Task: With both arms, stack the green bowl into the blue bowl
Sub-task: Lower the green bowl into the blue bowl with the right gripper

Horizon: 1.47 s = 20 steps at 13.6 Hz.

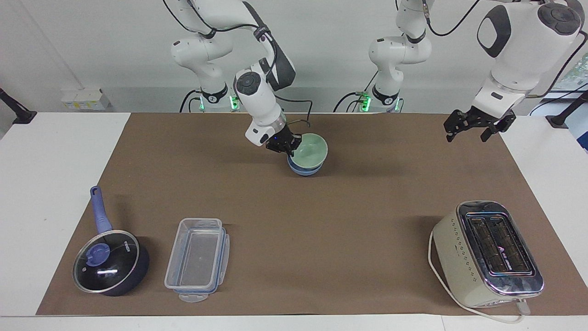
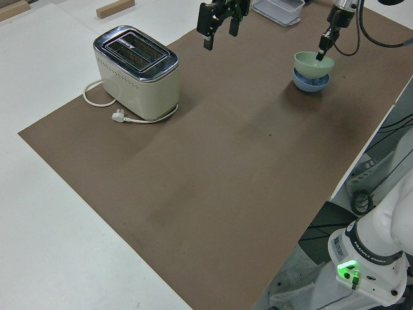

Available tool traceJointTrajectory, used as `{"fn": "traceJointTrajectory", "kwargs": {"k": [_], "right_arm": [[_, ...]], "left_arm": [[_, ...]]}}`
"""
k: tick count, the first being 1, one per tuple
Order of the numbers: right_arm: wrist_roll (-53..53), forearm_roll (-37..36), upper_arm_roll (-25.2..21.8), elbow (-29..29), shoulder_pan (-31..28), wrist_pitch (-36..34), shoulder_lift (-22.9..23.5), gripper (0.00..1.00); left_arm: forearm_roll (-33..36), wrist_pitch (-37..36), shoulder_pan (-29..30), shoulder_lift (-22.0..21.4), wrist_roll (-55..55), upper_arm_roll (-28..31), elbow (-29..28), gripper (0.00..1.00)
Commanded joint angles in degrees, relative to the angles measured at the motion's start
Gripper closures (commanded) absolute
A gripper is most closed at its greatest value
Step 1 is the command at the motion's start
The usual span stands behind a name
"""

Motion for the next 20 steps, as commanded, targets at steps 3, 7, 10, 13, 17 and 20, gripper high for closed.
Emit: {"fn": "traceJointTrajectory", "kwargs": {"k": [3, 7, 10, 13, 17, 20], "right_arm": [[-1.7, -4.2, 0.1, -0.5, -0.1, 1.1, -0.6, 1.00], [-1.5, -6.5, 0.2, -0.5, -0.1, 1.2, -0.6, 1.00], [-1.5, -6.8, 0.2, -0.7, 0.0, 2.0, -0.3, 0.87], [-1.1, -6.7, 0.3, -0.7, 0.0, 2.0, -0.3, 0.54], [-0.6, -6.7, 0.1, -0.1, -0.3, 1.0, -2.0, 0.16], [-1.3, -6.9, -0.6, 0.5, -3.1, -1.0, -6.4, 0.00]], "left_arm": [[-0.2, -0.8, 0.7, 0.1, 0.6, -0.5, 0.5, 0.00], [-0.2, -0.8, 0.7, 0.1, 0.6, -0.5, 0.6, 0.00], [-0.2, -0.8, 0.7, 0.1, 0.6, -0.5, 0.6, 0.00], [-0.2, -0.8, 0.7, 0.1, 0.6, -0.5, 0.6, 0.00], [-0.2, -0.8, 0.7, 0.1, 0.6, -0.5, 0.5, 0.00], [-0.2, -0.8, 0.7, 0.1, 0.5, -0.5, 0.6, 0.00]]}}
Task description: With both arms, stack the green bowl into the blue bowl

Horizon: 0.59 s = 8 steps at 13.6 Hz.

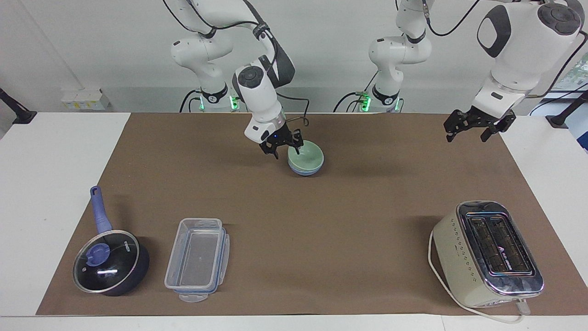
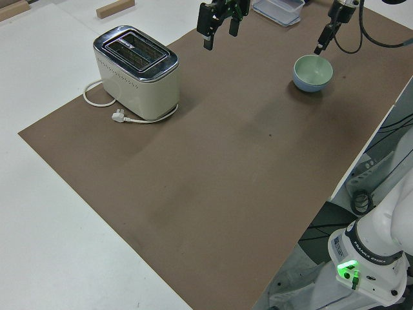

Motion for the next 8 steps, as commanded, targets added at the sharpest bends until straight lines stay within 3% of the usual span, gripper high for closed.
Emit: {"fn": "traceJointTrajectory", "kwargs": {"k": [1, 3, 6, 8], "right_arm": [[-1.3, -1.6, -0.1, 0.1, -4.4, -2.8, -5.6, 0.00], [-7.6, -2.3, -0.2, 1.9, -10.4, -8.1, -8.5, 0.00], [-14.5, -2.6, -0.1, 13.0, -21.5, -24.0, -7.7, 0.00], [-17.1, -3.2, -0.1, 16.6, -26.2, -27.1, -7.0, 0.00]], "left_arm": [[-0.2, -0.8, 0.7, 0.1, 0.6, -0.5, 0.6, 0.00], [-0.2, -0.8, 0.7, 0.1, 0.5, -0.5, 0.5, 0.00], [-0.2, -0.8, 0.7, 0.1, 0.6, -0.5, 0.6, 0.00], [-0.2, -0.8, 0.7, 0.1, 0.6, -0.5, 0.6, 0.00]]}}
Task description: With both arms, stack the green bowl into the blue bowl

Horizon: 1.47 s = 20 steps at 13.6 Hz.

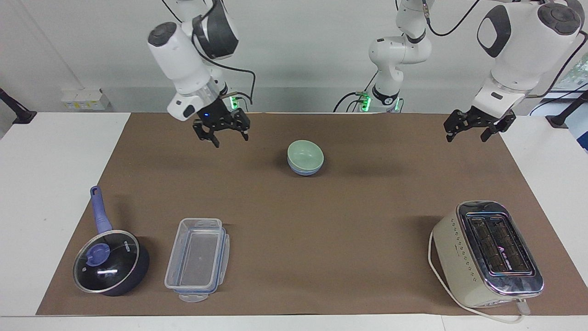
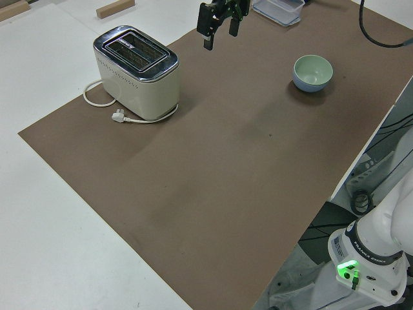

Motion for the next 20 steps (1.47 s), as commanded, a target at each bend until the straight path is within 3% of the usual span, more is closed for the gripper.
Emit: {"fn": "traceJointTrajectory", "kwargs": {"k": [1, 7, 10, 14, 16, 20], "right_arm": [[-2.3, -3.3, 0.9, 6.2, -5.4, -3.7, 2.2, 0.00], [4.8, -17.0, 0.9, 27.7, -6.0, -19.6, 9.9, 0.00], [7.1, -18.4, 0.9, 35.1, -5.8, -26.0, 12.6, 0.00], [16.3, -18.0, 0.9, 31.7, -5.6, -28.9, 9.7, 0.00], [16.0, -17.8, 0.9, 27.0, -5.6, -29.0, 6.8, 0.00], [15.3, -17.4, 0.8, 26.3, -5.8, -28.6, 6.2, 0.00]], "left_arm": [[-0.2, -0.8, 0.7, 0.1, 0.6, -0.5, 0.6, 0.00], [-0.2, -0.8, 0.7, 0.1, 0.6, -0.5, 0.6, 0.00], [-0.2, -0.8, 0.7, 0.1, 0.6, -0.5, 0.6, 0.00], [-0.2, -0.8, 0.7, 0.1, 0.5, -0.5, 0.6, 0.00], [-0.2, -0.8, 0.7, 0.1, 0.5, -0.5, 0.6, 0.00], [-0.2, -0.8, 0.7, 0.1, 0.6, -0.5, 0.5, 0.00]]}}
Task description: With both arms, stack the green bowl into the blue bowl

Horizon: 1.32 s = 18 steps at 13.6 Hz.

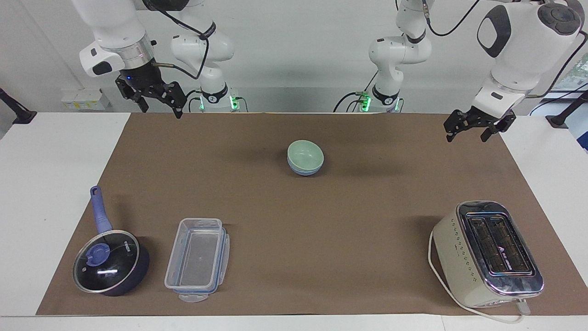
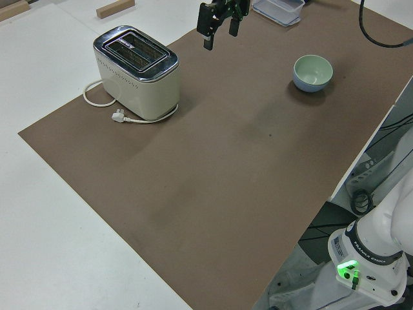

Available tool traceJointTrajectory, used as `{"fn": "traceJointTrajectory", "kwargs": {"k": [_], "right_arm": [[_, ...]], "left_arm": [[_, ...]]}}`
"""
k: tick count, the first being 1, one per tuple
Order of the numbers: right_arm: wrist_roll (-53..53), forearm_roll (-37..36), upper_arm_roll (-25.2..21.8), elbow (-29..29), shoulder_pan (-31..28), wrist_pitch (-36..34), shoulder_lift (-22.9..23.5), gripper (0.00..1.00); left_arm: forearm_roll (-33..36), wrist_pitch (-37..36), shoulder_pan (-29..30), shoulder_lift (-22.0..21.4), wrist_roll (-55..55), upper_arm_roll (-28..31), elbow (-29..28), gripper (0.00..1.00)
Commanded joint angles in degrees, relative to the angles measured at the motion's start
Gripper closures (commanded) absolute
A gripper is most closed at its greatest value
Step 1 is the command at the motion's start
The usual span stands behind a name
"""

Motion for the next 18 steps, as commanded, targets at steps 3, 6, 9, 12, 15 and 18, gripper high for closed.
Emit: {"fn": "traceJointTrajectory", "kwargs": {"k": [3, 6, 9, 12, 15, 18], "right_arm": [[0.6, -0.2, 0.3, -2.0, -0.4, 0.9, -1.4, 0.00], [-1.4, -0.3, 0.3, -2.0, -0.4, 3.9, -1.2, 0.00], [-2.4, -0.3, 0.3, -2.0, -0.4, 4.6, -1.2, 0.00], [-2.8, -0.2, 0.4, -2.0, -0.4, 4.5, -1.2, 0.00], [-3.5, -0.2, 0.4, -2.0, -0.3, 4.5, -1.2, 0.00], [-3.5, -0.2, 0.4, -2.1, -0.3, 4.3, -1.2, 0.00]], "left_arm": [[-0.2, -0.8, 0.7, 0.1, 0.6, -0.5, 0.6, 0.00], [-0.2, -0.8, 0.7, 0.1, 0.6, -0.5, 0.6, 0.00], [-0.2, -0.8, 0.7, 0.1, 0.6, -0.5, 0.5, 0.00], [-0.2, -0.8, 0.7, 0.1, 0.5, -0.5, 0.6, 0.00], [-0.2, -0.8, 0.7, 0.1, 0.6, -0.5, 0.6, 0.00], [-0.2, -0.8, 0.7, 0.1, 0.6, -0.5, 0.6, 0.00]]}}
